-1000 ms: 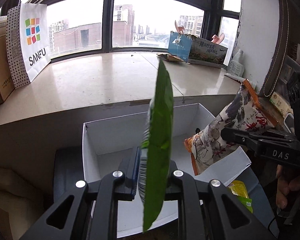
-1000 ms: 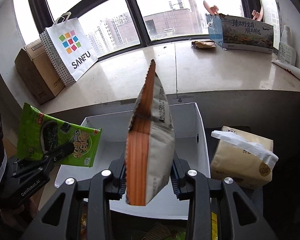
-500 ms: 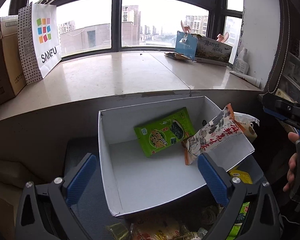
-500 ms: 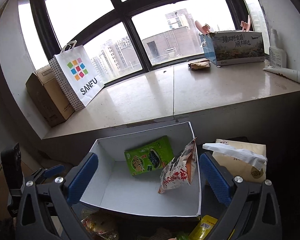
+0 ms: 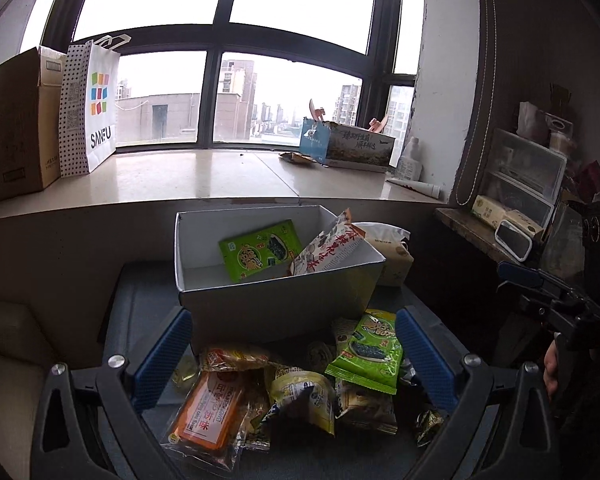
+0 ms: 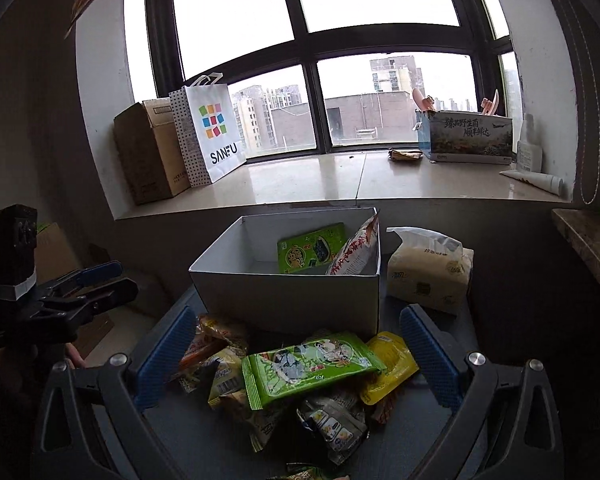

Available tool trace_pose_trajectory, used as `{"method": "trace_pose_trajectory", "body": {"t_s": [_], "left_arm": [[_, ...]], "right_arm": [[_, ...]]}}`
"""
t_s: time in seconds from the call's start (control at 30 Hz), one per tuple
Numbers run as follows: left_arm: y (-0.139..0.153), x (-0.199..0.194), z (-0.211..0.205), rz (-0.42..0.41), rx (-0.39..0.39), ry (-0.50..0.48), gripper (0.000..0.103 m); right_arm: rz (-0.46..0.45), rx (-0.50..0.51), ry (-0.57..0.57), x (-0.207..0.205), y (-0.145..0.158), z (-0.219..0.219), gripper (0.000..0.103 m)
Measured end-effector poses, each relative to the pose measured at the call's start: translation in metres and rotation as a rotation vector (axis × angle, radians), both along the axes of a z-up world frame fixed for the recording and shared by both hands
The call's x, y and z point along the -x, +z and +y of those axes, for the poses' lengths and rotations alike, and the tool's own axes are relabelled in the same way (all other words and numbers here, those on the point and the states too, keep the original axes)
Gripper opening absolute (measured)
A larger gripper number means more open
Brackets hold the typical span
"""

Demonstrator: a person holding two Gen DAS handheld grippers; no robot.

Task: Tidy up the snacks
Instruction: 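Grasp a green seaweed pack from the pile with the right gripper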

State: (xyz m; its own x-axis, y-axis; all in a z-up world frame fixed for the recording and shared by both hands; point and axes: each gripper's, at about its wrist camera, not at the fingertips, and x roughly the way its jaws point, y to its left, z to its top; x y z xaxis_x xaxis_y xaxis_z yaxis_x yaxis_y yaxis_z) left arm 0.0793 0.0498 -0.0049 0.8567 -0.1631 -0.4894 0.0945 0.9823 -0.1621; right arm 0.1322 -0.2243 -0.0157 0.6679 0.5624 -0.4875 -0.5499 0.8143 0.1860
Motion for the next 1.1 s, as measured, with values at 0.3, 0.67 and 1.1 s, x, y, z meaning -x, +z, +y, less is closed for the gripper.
{"method": "trace_pose_trajectory", "body": {"t_s": [0.3,0.67,1.1], "left_arm": [[-0.008,0.044,-0.032,-0.004,-0.002,-0.083,0.103],[-0.018,0.048,-0.022,0.022,0.025,-0.072,0.103],[-0.031,0.045,-0.016,0.06,0.032,-0.063,0.103]], "right_arm": [[0.42,-0.197,0.015,-0.016,-0.084,-0.015,0.103],[0.717,-0.404,-0.064,-0.109,-0.144,0.005,0.103],[0.694,-0.332,-0.051,-0.119,-0.145,0.025,0.026]]}}
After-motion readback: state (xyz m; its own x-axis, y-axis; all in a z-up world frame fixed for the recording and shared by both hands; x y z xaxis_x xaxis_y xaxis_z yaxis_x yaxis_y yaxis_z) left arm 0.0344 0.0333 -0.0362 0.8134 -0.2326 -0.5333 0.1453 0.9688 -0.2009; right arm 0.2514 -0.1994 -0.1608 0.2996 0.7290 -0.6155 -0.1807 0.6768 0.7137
